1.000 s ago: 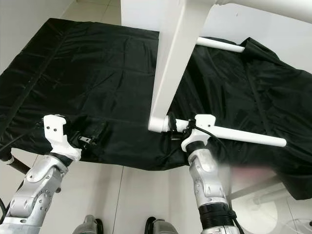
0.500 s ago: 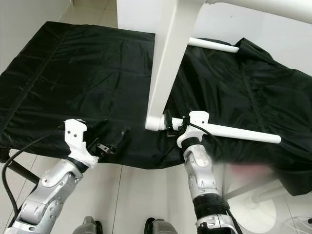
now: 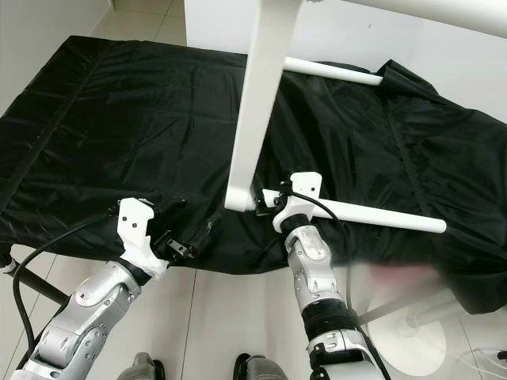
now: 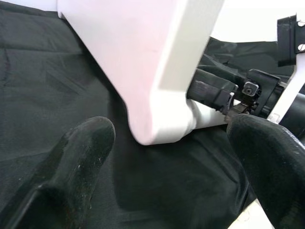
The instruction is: Building children table
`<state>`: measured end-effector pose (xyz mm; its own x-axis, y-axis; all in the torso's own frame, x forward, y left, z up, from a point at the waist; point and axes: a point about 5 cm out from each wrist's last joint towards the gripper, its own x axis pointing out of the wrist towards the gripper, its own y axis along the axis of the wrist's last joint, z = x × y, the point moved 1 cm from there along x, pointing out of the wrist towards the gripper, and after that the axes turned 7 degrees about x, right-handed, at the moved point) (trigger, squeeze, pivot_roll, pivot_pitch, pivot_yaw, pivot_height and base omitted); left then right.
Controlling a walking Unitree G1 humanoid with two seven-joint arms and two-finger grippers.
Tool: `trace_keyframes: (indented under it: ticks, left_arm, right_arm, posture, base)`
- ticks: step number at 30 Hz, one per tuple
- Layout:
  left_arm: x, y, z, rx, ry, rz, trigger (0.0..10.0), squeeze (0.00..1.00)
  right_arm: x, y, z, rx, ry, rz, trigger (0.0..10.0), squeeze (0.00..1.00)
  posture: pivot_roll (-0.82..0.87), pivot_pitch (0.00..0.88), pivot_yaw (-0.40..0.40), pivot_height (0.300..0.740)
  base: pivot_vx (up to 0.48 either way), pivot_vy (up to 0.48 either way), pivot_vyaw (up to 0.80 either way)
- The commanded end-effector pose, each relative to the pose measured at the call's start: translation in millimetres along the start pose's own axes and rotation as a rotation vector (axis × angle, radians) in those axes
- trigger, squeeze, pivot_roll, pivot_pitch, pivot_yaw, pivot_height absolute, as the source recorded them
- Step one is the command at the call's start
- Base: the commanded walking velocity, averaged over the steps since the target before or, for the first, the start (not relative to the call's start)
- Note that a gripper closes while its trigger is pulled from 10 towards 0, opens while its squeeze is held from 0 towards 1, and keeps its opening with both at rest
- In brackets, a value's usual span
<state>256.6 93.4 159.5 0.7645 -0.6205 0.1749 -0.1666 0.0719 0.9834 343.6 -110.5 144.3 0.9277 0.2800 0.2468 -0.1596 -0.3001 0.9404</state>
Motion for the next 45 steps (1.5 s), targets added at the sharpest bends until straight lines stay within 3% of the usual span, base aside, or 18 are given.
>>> trace_keyframes:
  ticks: [1, 15, 22, 31, 37, 41, 43, 45]
  left_arm:
    - [0.6, 2.4, 11.0, 0.014, -0.131, 0.016, 10.0, 0.00]
    - [0.0, 2.3, 6.3, 0.033, -0.124, 0.010, 10.0, 0.00]
    - [0.3, 3.6, 2.1, 0.051, -0.108, 0.011, 10.0, 0.00]
    - [6.1, 17.8, -23.3, 0.080, 0.019, 0.019, 10.0, 0.00]
    - [5.5, 27.6, -33.8, 0.107, 0.057, 0.036, 10.0, 0.00]
    - [6.3, 31.2, -36.3, 0.155, 0.063, 0.038, 10.0, 0.00]
    - [8.5, 33.6, -37.8, 0.205, 0.066, 0.026, 10.0, 0.00]
    - [8.5, 33.6, -37.8, 0.205, 0.066, 0.026, 10.0, 0.00]
  right_arm:
    - [-3.6, -15.0, -17.2, 0.006, 0.076, -0.058, 10.0, 0.00]
    - [-3.9, -30.3, -45.7, 0.048, 0.158, -0.087, 10.0, 0.00]
    - [-2.7, -33.4, -52.2, 0.057, 0.164, -0.092, 10.0, 0.00]
    - [4.8, -31.6, -67.7, 0.102, 0.165, -0.061, 10.0, 0.00]
    - [-1.3, -23.7, -62.7, 0.135, 0.159, -0.008, 10.0, 0.00]
    - [-7.9, -19.9, -50.7, 0.123, 0.137, 0.012, 10.0, 0.00]
    - [-14.8, -14.6, -35.7, 0.110, 0.104, 0.032, 10.0, 0.00]
    - [-14.8, -14.6, -35.7, 0.110, 0.104, 0.032, 10.0, 0.00]
  posture:
    - [0.10, 0.126, -0.103, 0.740]
    - [0.10, 0.113, -0.111, 0.740]
    - [0.11, 0.106, -0.110, 0.740]
    - [0.11, 0.098, -0.116, 0.740]
    - [0.11, 0.094, -0.121, 0.740]
    - [0.10, 0.092, -0.122, 0.740]
    - [0.10, 0.092, -0.122, 0.740]
    - [0.10, 0.092, -0.122, 0.740]
  base:
    - [0.000, 0.000, 0.00]
    - [0.000, 0.000, 0.00]
    - [0.000, 0.000, 0.00]
    - [0.000, 0.000, 0.00]
    - [0.000, 0.000, 0.00]
    - [0.000, 0.000, 0.00]
    - [0.000, 0.000, 0.00]
    - [0.000, 0.000, 0.00]
